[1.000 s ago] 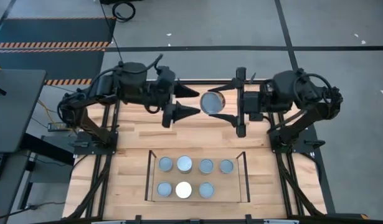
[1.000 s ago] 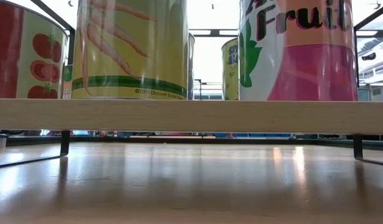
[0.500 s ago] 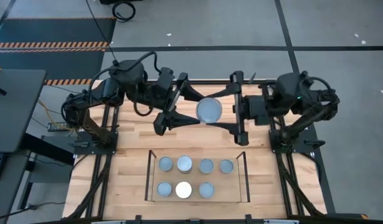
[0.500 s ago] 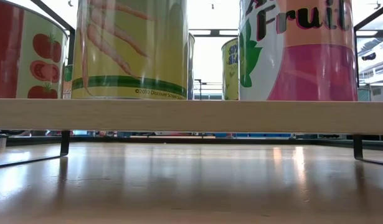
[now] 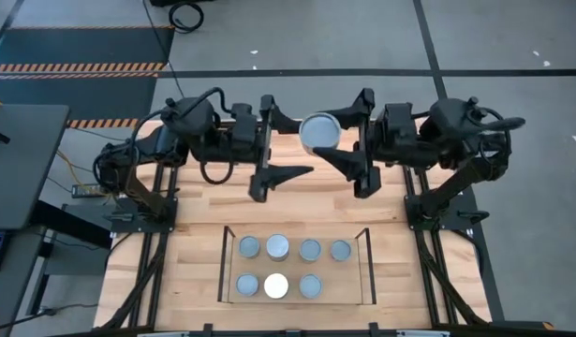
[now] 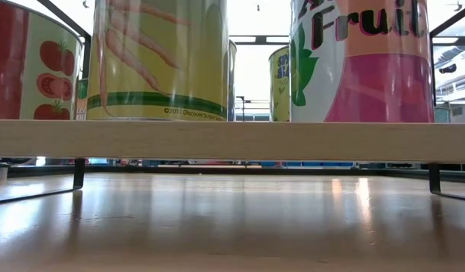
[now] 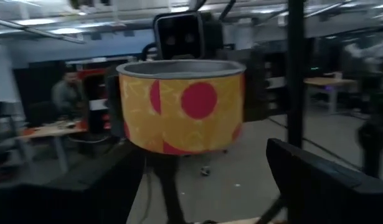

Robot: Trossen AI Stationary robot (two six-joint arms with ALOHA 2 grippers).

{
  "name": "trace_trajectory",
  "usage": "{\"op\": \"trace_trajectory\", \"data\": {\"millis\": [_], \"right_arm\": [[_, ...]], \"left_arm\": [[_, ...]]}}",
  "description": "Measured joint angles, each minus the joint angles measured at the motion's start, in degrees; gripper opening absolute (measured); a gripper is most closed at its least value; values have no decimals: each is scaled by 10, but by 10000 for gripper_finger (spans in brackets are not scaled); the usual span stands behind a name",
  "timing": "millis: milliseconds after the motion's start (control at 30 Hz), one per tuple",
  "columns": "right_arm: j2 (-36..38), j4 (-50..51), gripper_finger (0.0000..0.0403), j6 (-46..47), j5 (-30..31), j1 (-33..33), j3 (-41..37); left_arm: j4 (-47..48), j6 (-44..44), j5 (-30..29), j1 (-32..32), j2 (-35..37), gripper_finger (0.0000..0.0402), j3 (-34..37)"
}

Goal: Pick and place cans onto a shelf
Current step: Put the canned pineapple rings on the shelf

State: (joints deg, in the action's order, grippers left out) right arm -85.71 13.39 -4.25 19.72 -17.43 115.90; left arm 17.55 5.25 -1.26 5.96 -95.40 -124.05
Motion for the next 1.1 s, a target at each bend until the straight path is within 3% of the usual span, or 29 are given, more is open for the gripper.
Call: {"op": "trace_trajectory", "data": {"millis": [267,433,700,900,1100], "right_arm": [[-5,7,294,79,64,4,-1],[-6,7,295,85,67,3,-1],[-10,10,296,-8,11,4,-1],[-10,13,294,-39,-24,4,-1],[-8,8,294,-38,-36,0,-1]], "left_arm": [[-6,84,-137,13,-2,339,0],[-17,151,-183,32,-2,339,0],[-14,35,-129,29,-2,339,0],[17,-18,-125,35,-1,339,0],[100,-25,-257,86,23,339,0]]}}
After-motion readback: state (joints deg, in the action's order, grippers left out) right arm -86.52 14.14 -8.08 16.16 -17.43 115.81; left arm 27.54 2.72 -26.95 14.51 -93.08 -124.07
